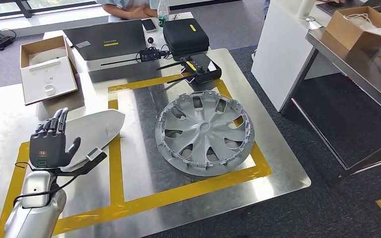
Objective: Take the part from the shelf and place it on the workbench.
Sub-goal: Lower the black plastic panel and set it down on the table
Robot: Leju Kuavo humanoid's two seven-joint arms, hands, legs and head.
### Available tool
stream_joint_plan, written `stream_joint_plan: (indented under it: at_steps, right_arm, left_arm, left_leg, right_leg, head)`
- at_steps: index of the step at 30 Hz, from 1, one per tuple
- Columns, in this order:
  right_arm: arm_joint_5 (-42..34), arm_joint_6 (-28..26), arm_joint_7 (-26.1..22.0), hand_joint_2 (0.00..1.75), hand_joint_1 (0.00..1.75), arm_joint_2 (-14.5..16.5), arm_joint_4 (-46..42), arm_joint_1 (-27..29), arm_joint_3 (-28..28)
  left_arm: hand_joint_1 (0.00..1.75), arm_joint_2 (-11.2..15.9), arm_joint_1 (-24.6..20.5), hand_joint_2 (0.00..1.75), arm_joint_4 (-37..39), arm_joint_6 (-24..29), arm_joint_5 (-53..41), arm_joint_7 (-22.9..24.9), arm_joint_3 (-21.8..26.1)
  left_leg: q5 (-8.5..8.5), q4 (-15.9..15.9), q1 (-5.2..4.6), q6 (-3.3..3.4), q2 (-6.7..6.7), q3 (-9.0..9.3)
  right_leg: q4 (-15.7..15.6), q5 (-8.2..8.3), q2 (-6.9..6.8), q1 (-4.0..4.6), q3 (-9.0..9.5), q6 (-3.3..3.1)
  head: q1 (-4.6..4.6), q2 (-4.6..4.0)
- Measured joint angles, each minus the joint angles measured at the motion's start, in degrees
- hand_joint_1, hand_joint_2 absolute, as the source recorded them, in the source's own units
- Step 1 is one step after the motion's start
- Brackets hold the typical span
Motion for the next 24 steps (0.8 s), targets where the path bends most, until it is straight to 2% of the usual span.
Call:
stream_joint_plan:
  at_steps: [17,20,21,22,24]
  right_arm:
    - [0.5,0.4,-0.6,0.00,0.00,0.0,0.0,-0.1,0.0]
    - [0.4,0.5,-0.7,0.00,0.00,0.1,0.0,-0.1,0.0]
    - [0.3,0.5,-0.8,0.00,0.00,0.1,0.0,-0.1,-0.1]
    - [0.2,0.5,-0.8,0.00,0.00,0.1,0.0,-0.2,-0.1]
    - [0.0,0.5,-0.9,0.00,0.00,0.1,0.0,-0.2,-0.2]
  left_arm:
    - [0.00,-0.6,-0.4,0.00,-1.1,-1.2,0.2,-1.3,0.0]
    - [0.00,-0.8,-0.5,0.00,-1.6,-1.6,0.2,-1.9,0.0]
    - [0.00,-1.0,-0.6,0.00,-1.7,-1.8,0.2,-2.1,0.0]
    - [0.00,-1.1,-0.8,0.00,-1.8,-2.0,0.2,-2.2,0.0]
    - [0.00,-1.5,-1.1,0.00,-1.8,-2.3,0.1,-2.3,0.0]
  left_leg:
    - [-0.02,0.1,-0.04,0.04,-0.01,0.02]
    - [0.75,-1.0,0.00,0.93,0.11,0.63]
    - [1.31,-2.0,0.21,1.35,0.24,1.06]
    - [1.84,-2.9,0.48,1.55,0.41,1.40]
    - [2.36,-3.5,0.85,1.70,0.66,1.38]
  right_leg:
    - [-0.1,0.10,0.00,-0.08,0.07,0.07]
    - [-0.9,0.59,-0.03,-0.23,0.52,0.80]
    - [-0.5,0.07,-0.08,-0.16,0.48,1.04]
    - [0.9,-1.14,-0.13,-0.12,-0.03,1.23]
    - [7.1,-5.08,-0.22,-0.40,-2.65,1.72]
  head:
    - [0.00,0.00]
    - [-0.03,0.00]
    - [-0.02,0.00]
    - [0.02,0.00]
    - [0.09,0.00]
